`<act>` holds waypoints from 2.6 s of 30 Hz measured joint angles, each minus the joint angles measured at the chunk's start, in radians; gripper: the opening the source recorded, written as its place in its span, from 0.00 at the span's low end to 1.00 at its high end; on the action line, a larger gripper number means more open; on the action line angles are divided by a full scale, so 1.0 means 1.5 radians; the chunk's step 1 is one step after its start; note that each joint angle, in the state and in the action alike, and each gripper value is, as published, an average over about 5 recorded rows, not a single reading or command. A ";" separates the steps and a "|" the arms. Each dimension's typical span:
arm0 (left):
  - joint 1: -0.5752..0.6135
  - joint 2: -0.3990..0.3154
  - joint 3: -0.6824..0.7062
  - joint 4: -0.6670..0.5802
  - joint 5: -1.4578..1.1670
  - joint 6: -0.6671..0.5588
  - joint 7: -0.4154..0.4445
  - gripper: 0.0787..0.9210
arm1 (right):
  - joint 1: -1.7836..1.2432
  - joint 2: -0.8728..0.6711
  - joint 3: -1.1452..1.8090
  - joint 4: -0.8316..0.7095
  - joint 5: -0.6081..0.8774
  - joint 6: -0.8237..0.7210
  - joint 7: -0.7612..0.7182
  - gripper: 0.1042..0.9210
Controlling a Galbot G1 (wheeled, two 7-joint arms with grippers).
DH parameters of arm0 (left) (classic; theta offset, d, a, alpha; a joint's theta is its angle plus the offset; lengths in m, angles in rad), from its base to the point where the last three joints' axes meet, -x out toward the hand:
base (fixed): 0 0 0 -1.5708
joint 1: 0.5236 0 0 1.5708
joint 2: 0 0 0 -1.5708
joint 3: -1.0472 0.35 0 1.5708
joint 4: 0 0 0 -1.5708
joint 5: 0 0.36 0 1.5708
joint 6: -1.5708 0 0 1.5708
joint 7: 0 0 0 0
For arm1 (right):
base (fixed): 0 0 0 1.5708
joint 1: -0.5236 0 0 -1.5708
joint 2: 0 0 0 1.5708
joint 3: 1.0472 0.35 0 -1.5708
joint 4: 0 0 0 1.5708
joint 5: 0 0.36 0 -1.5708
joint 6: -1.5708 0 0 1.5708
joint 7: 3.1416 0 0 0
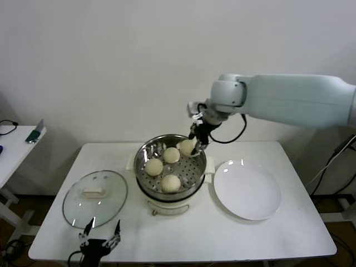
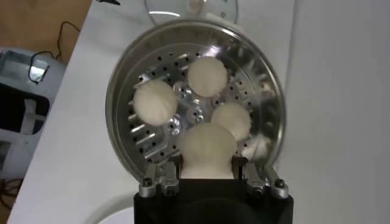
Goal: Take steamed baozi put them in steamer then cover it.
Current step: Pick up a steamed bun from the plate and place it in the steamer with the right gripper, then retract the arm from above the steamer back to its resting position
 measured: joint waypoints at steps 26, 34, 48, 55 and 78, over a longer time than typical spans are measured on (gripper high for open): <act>-0.003 0.002 0.004 0.001 -0.003 0.005 0.002 0.88 | -0.134 0.045 0.004 -0.062 -0.088 -0.029 0.046 0.60; -0.002 0.004 0.003 -0.004 -0.003 0.006 -0.002 0.88 | -0.128 0.039 0.014 -0.065 -0.080 -0.010 0.032 0.84; -0.013 0.014 -0.009 -0.016 0.011 -0.018 -0.017 0.88 | -0.171 -0.068 0.167 -0.046 0.013 0.001 0.132 0.88; -0.024 0.022 -0.014 -0.021 0.010 -0.024 -0.024 0.88 | -0.339 -0.173 0.397 -0.006 0.010 0.003 0.314 0.88; -0.050 0.059 -0.041 -0.004 0.068 -0.063 -0.063 0.88 | -1.259 -0.242 1.292 0.129 -0.159 0.278 0.457 0.88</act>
